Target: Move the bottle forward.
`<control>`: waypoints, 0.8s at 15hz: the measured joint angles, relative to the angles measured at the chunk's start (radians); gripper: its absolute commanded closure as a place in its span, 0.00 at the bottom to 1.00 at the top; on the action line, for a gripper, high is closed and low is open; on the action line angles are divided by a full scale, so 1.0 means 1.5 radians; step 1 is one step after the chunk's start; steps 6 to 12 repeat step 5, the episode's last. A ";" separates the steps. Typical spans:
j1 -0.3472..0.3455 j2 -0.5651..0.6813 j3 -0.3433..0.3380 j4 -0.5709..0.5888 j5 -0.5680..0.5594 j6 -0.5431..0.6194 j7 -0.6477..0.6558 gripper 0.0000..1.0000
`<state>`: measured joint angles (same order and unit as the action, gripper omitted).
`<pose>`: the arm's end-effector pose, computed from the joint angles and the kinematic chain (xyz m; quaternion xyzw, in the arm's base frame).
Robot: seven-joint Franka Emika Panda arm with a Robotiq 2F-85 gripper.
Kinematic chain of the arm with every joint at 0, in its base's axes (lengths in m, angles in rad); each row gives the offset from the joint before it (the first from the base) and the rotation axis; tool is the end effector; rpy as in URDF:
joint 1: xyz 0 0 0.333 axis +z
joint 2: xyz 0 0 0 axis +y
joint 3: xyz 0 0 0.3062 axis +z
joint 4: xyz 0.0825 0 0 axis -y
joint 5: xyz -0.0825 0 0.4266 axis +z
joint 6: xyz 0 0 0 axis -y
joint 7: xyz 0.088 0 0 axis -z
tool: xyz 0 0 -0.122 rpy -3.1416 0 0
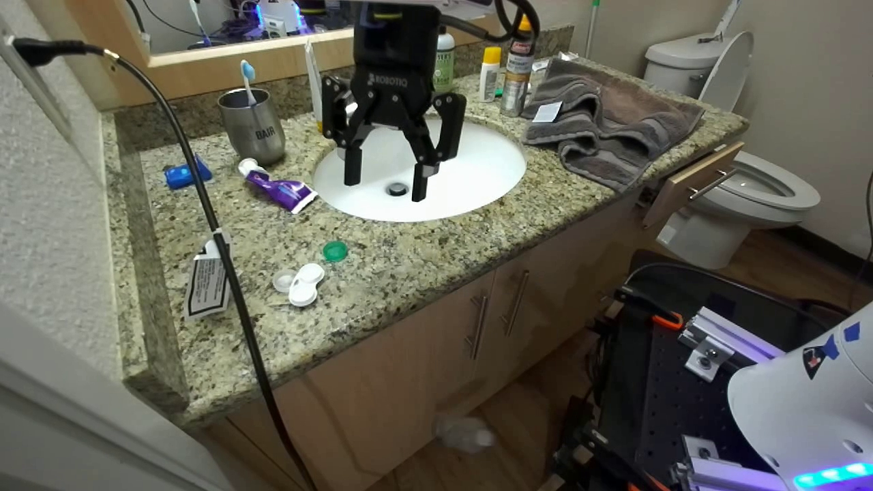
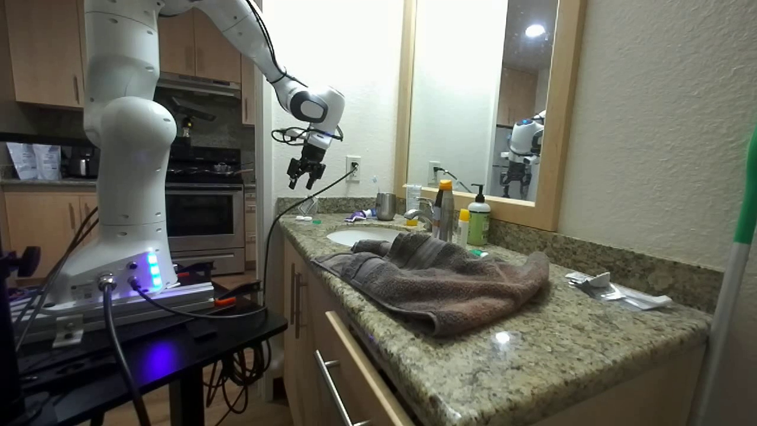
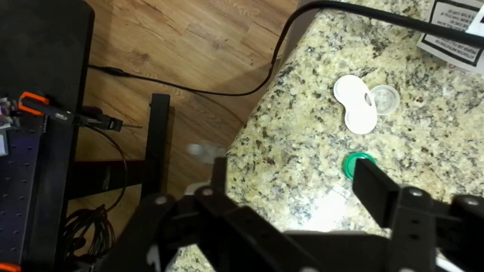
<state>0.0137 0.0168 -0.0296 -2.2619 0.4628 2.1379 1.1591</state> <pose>0.5395 0.0162 0.2944 -0.7325 0.6518 0.1571 0.1178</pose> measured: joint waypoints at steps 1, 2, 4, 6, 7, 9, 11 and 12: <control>0.000 0.000 0.000 0.000 0.000 0.000 0.000 0.07; 0.000 0.000 0.000 0.000 0.000 0.000 0.000 0.07; 0.000 0.000 0.000 0.000 0.000 0.000 0.000 0.07; 0.000 0.000 0.000 0.000 0.000 0.000 0.000 0.07; 0.000 0.000 0.000 0.000 0.000 0.000 0.000 0.07; 0.000 0.000 0.000 0.000 0.000 0.000 0.000 0.07; 0.000 0.000 0.000 0.000 0.000 0.000 0.000 0.07; 0.000 0.000 0.000 0.000 0.000 0.000 0.000 0.07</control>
